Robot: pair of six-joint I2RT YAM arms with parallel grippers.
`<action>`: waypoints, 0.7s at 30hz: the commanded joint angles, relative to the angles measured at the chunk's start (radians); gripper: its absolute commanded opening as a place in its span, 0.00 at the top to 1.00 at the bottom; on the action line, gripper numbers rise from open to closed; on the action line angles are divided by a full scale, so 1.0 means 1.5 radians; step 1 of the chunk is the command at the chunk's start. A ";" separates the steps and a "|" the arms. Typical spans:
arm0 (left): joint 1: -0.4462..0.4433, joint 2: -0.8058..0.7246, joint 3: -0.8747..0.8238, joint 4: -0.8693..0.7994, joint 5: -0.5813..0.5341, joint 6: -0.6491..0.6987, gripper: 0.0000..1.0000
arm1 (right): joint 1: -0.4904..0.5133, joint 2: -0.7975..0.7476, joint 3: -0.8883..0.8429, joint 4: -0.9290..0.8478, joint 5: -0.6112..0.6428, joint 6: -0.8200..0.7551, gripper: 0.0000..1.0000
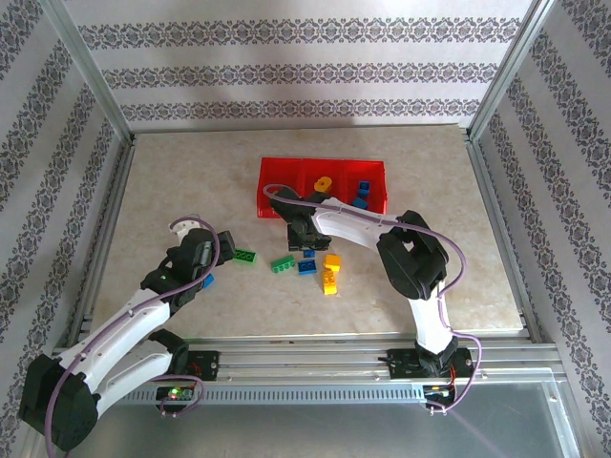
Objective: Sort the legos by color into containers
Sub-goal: Pick up the lego from the center of the table.
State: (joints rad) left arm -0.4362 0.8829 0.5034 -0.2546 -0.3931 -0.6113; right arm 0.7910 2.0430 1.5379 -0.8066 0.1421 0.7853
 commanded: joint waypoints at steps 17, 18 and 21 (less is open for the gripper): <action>0.009 0.003 -0.006 -0.009 0.003 -0.007 0.00 | -0.018 0.057 -0.010 0.032 -0.063 -0.003 0.58; 0.010 0.003 -0.006 -0.009 0.004 -0.007 0.00 | -0.018 0.057 -0.011 0.033 -0.065 -0.004 0.60; 0.009 0.004 -0.005 -0.007 0.004 -0.007 0.00 | -0.020 0.051 -0.010 0.029 -0.063 -0.009 0.67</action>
State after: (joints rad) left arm -0.4362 0.8837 0.5030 -0.2546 -0.3931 -0.6113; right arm 0.7673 2.1078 1.5311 -0.7662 0.0723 0.7803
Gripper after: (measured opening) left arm 0.995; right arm 0.345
